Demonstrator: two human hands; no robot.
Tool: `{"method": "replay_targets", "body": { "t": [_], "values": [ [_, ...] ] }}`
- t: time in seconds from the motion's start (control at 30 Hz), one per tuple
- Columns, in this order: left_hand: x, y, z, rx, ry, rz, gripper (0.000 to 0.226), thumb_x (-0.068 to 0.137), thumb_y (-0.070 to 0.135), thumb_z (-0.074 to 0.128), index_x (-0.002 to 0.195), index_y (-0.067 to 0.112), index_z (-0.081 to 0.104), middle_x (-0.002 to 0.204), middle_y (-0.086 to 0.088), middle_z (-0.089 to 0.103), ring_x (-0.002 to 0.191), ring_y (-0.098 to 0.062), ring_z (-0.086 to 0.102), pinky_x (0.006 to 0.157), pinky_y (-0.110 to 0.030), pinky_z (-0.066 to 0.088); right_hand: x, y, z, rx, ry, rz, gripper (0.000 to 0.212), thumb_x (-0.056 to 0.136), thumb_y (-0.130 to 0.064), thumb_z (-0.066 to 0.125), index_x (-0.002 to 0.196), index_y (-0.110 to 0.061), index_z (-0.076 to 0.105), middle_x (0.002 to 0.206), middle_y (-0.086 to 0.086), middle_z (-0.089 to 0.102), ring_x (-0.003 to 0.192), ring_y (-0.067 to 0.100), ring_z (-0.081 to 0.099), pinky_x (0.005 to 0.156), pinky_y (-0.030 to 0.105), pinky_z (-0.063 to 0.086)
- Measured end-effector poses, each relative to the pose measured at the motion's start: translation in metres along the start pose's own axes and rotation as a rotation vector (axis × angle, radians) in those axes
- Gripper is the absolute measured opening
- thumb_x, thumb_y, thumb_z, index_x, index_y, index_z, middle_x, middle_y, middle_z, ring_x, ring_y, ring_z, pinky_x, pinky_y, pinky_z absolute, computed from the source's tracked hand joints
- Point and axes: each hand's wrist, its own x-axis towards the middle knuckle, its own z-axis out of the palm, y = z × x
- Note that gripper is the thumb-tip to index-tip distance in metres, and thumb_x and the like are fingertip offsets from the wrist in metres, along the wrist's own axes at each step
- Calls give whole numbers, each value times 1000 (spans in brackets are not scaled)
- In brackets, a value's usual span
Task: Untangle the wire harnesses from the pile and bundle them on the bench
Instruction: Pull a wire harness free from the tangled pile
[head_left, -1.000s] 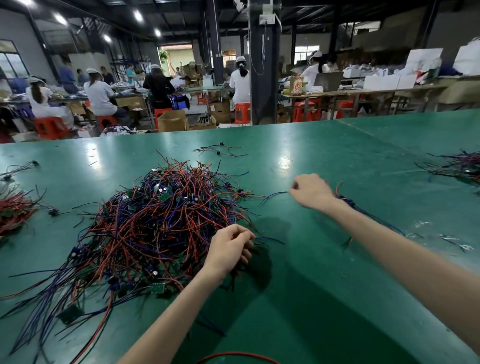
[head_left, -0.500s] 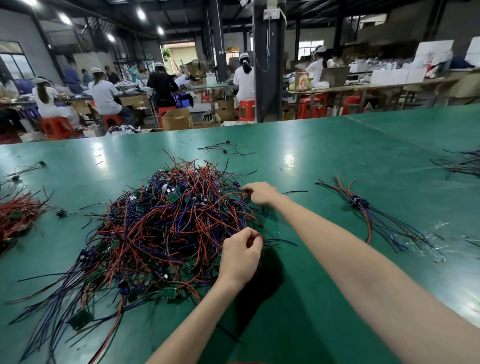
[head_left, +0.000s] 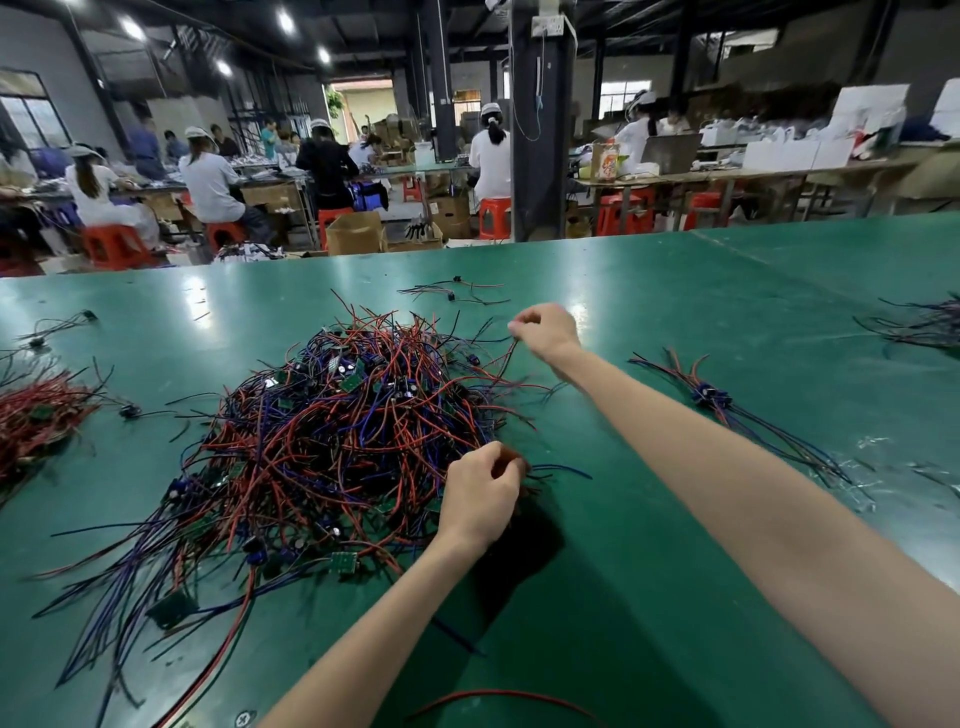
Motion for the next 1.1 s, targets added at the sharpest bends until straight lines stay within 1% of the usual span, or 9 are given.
{"method": "replay_targets", "body": {
  "t": [0.1, 0.17, 0.37, 0.7, 0.77, 0.83, 0.93, 1.03, 1.1],
  "values": [
    [0, -1, 0, -27, -12, -14, 16, 90, 15, 59, 75, 17, 65, 62, 4, 63, 49, -10, 55, 50, -26, 44, 0, -19, -27, 409, 42, 59, 21, 92, -7, 58, 108, 5, 63, 91, 8, 63, 84, 18, 57, 82, 30, 51],
    [0, 0, 0, -35, -14, -16, 15, 90, 16, 60, 76, 19, 66, 63, 6, 64, 50, -4, 54, 52, -20, 42, -5, -32, -47, 724, 13, 127, 8, 93, -4, 56, 96, 1, 61, 89, 7, 59, 84, 19, 56, 80, 31, 53],
    [-2, 4, -1, -49, -4, -23, 14, 90, 15, 59, 79, 16, 68, 64, 7, 65, 51, -2, 54, 52, -18, 40, -56, -27, -95, 1321, -232, 214, 13, 97, -5, 46, 94, -1, 58, 87, 10, 60, 82, 17, 58, 75, 29, 56],
    [-7, 11, -3, -96, -13, 35, 16, 99, 14, 48, 89, 13, 61, 73, -15, 63, 37, -17, 58, 38, -26, 45, -134, 37, -86, 1202, -496, 447, 21, 80, -5, 57, 98, 4, 64, 80, 10, 66, 66, 16, 62, 63, 26, 57],
    [-7, 13, -3, -34, 19, 127, 16, 99, 14, 48, 95, 13, 63, 73, -8, 63, 45, -8, 59, 45, -21, 46, -138, 40, -83, 1194, -517, 441, 27, 78, -4, 57, 102, 5, 64, 80, 11, 66, 65, 17, 63, 63, 28, 58],
    [-6, 18, -5, 67, 99, 263, 17, 98, 14, 49, 101, 11, 66, 83, 6, 63, 71, 1, 59, 66, -10, 45, -140, 38, -81, 1204, -530, 426, 27, 77, -3, 56, 101, 5, 64, 79, 10, 64, 64, 17, 63, 64, 28, 58],
    [-4, 28, -3, 76, 68, 331, 23, 99, 21, 48, 112, 14, 66, 102, 4, 65, 98, -9, 58, 89, -20, 44, -140, 34, -76, 1238, -540, 435, 23, 76, -2, 56, 96, 3, 65, 77, 11, 65, 62, 19, 64, 60, 28, 58],
    [1, 37, 4, 1, -122, 245, 24, 99, 25, 49, 109, 14, 68, 100, -5, 71, 96, -22, 62, 91, -37, 47, -140, 36, -72, 1157, -515, 405, 21, 73, -4, 59, 93, -3, 66, 74, 8, 70, 62, 16, 67, 59, 24, 56],
    [7, 39, 7, -60, -164, 183, 25, 98, 22, 52, 97, 9, 73, 93, -9, 73, 87, -22, 64, 88, -38, 48, -140, 39, -70, 1030, -472, 342, 22, 70, -8, 64, 92, -7, 65, 75, 4, 71, 66, 13, 66, 62, 23, 53]
  ]
}}
